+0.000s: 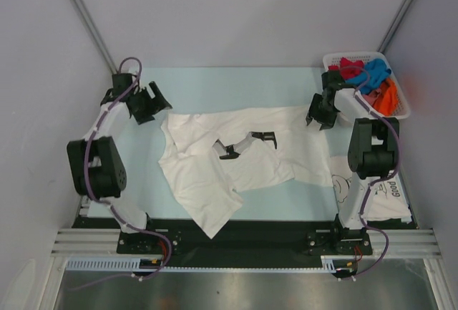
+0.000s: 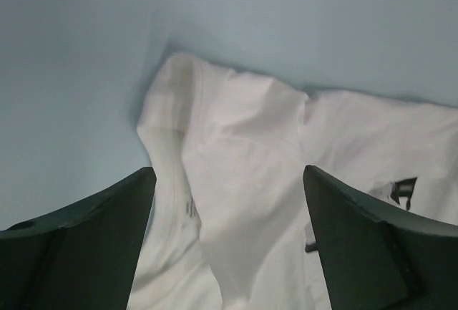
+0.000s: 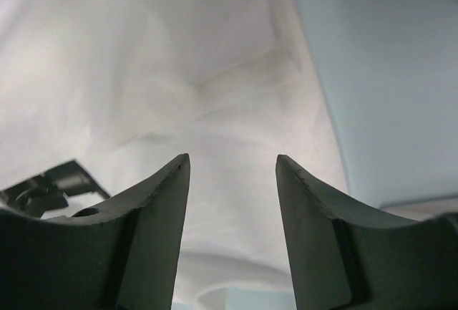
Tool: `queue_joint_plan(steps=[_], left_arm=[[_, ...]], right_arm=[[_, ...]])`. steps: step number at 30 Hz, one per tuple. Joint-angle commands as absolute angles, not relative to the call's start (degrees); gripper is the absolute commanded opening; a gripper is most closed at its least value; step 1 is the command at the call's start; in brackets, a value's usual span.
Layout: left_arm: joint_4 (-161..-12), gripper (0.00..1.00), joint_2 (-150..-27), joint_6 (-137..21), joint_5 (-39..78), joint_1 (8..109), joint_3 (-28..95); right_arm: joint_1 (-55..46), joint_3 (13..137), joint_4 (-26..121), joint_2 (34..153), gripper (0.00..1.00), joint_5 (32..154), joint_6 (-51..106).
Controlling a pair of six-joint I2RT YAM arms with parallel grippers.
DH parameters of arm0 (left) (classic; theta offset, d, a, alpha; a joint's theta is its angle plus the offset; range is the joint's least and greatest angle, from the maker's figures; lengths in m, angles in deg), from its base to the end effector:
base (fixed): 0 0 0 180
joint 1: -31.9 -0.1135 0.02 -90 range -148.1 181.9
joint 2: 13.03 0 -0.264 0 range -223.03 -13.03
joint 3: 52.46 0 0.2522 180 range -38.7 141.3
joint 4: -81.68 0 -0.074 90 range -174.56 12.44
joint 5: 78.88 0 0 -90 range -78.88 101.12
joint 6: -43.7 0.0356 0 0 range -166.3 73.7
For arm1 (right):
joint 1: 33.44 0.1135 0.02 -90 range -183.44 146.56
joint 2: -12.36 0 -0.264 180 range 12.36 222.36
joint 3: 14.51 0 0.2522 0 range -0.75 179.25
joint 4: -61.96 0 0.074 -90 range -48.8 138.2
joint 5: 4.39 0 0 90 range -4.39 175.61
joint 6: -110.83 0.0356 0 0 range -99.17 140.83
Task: Fold and stack the t-shirts
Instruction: Fold the tshirt
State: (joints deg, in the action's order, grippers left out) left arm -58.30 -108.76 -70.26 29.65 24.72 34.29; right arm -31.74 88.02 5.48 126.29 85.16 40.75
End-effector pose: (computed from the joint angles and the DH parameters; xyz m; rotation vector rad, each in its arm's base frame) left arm 0.3647 0.0345 0.2555 -0.5094 2.3805 -0.5247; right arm 0.4154 0.0120 0.2034 0.4390 2.7244 0.0905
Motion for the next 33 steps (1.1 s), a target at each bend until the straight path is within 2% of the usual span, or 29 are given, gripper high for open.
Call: queue_joint_plan(steps=[1, 2, 8, 11, 12, 14, 15, 19, 22, 23, 24, 26, 27, 33], left_arm=[[-51.7, 0.9, -120.9, -62.6, 27.6, 24.4, 46.3], [-50.4, 0.9, -125.8, -61.5, 27.9, 24.3, 48.2], [-48.4, 0.86, -136.5, -58.3, 30.5, 24.4, 56.7], [-47.7, 0.77, -138.1, -58.5, 32.7, 24.4, 58.5], [-47.7, 0.71, -138.2, -59.0, 33.3, 24.5, 58.1], [-48.1, 0.65, -138.5, -59.5, 34.1, 24.5, 57.5], [-48.2, 0.58, -139.0, -59.9, 34.8, 24.4, 57.2], [-49.1, 0.48, -139.1, -61.2, 40.2, 24.5, 55.2], [-49.7, 0.43, -137.6, -60.5, 37.9, 24.3, 52.8], [-49.7, 0.39, -137.5, -60.3, 37.1, 24.4, 52.4], [-49.7, 0.25, -137.6, -60.0, 34.9, 24.1, 52.4], [-49.9, 0.11, -138.1, -60.6, 32.8, 23.5, 52.6], [-50.0, 0.0, -138.4, -60.9, 32.0, 22.7, 53.1], [-52.7, 0.0, -140.2, -63.3, 27.3, 18.7, 58.7]], right_arm=[[-26.5, 87.1, 1.9, 120.6, 0.57, 85.1, 41.0], [-25.8, 86.7, 1.8, 119.0, 0.57, 85.1, 40.5], [-24.5, 81.3, 2.7, 113.4, 0.57, 87.8, 40.0], [-24.8, 80.1, 2.8, 111.6, 0.58, 87.5, 39.6], [-24.9, 80.0, 2.9, 111.2, 0.58, 87.4, 39.4], [-25.4, 80.1, 2.9, 111.3, 0.58, 87.5, 39.4], [-25.6, 80.3, 3.0, 111.4, 0.58, 87.6, 39.5], [-25.9, 81.2, 3.2, 112.5, 0.58, 87.9, 39.6], [-25.9, 81.9, 3.1, 112.9, 0.58, 88.0, 39.7], [-25.9, 82.0, 3.1, 113.3, 0.58, 88.0, 39.8], [-25.8, 82.0, 3.2, 113.3, 0.58, 88.1, 39.8], [-25.8, 82.0, 3.1, 113.9, 0.58, 88.1, 40.1], [-25.7, 82.0, 3.1, 114.1, 0.59, 88.0, 40.1], [-25.9, 82.0, 3.2, 116.3, 0.59, 90.3, 43.4]])
